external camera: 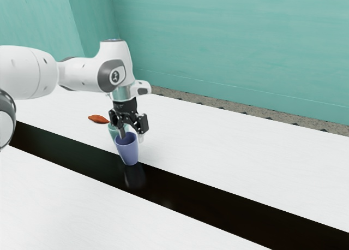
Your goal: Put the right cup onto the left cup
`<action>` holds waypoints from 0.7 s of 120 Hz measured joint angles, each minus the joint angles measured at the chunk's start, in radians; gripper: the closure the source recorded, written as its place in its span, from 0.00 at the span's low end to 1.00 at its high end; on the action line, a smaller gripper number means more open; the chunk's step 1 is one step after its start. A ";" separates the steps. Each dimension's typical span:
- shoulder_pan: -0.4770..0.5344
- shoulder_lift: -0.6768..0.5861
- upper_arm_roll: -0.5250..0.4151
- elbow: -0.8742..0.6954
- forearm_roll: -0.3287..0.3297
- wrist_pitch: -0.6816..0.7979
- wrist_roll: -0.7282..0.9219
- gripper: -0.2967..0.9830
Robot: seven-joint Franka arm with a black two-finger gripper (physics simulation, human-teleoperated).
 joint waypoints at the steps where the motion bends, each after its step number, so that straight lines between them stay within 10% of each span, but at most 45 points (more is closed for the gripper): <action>1: 0.000 0.002 0.000 0.002 0.000 0.000 0.000 0.33; 84: 0.015 0.109 -0.006 0.081 -0.017 0.002 0.003 0.48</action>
